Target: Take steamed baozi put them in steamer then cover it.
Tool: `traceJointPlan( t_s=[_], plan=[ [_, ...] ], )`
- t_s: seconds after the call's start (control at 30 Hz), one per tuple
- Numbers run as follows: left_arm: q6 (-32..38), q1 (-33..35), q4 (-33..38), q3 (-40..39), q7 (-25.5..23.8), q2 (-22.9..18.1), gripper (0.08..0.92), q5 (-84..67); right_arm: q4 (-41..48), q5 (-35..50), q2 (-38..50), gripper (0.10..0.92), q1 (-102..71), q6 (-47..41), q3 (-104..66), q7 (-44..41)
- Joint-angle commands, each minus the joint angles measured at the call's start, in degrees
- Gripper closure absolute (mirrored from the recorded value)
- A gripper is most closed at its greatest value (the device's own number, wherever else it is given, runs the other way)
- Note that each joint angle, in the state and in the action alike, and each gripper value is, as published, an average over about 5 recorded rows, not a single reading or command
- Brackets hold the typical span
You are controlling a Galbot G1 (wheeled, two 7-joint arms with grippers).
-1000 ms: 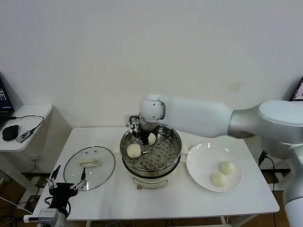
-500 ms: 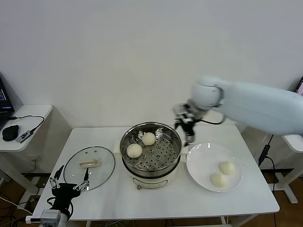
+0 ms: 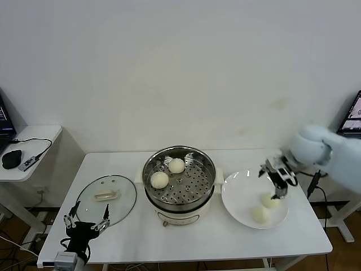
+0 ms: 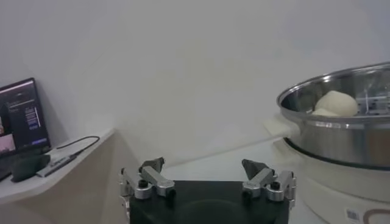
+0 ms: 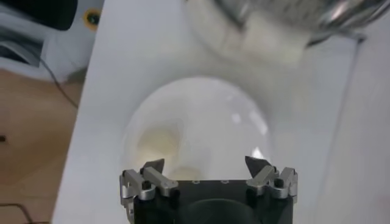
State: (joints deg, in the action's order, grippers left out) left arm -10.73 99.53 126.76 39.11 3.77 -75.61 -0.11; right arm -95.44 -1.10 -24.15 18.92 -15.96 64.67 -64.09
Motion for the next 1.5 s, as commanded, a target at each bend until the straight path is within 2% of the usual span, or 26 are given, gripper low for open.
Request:
traceJointPlan(
  t_s=[0.03, 0.33, 0.83, 1.2, 1.5],
  plan=[
    [0.0, 0.2, -0.2, 0.0, 0.0, -0.1, 0.177, 0.3, -0.2, -5.4, 4.1, 0.203, -18.8, 1.5, -12.3, 1.3],
    [0.1, 0.4, -0.7, 0.4, 0.0, -0.5, 0.177, 0.7, 3.6, -8.0, -0.5, 0.203, -27.4, 1.1, -17.6, 2.8],
    [0.2, -0.1, -1.8, 0.9, 0.0, -0.2, 0.177, 0.6, 10.7, -8.7, -6.7, 0.205, -28.8, -0.2, -18.9, 5.4],
    [0.1, -0.7, -2.4, 0.6, 0.0, -0.1, 0.177, 0.6, 11.7, -8.2, -8.1, 0.287, -28.8, -0.9, -19.1, 5.6],
    [0.1, -0.9, -2.3, 0.6, 0.0, -0.1, 0.177, 0.6, 11.1, -6.9, -7.4, 0.39, -24.9, -0.9, -17.6, 2.7]
  ],
)
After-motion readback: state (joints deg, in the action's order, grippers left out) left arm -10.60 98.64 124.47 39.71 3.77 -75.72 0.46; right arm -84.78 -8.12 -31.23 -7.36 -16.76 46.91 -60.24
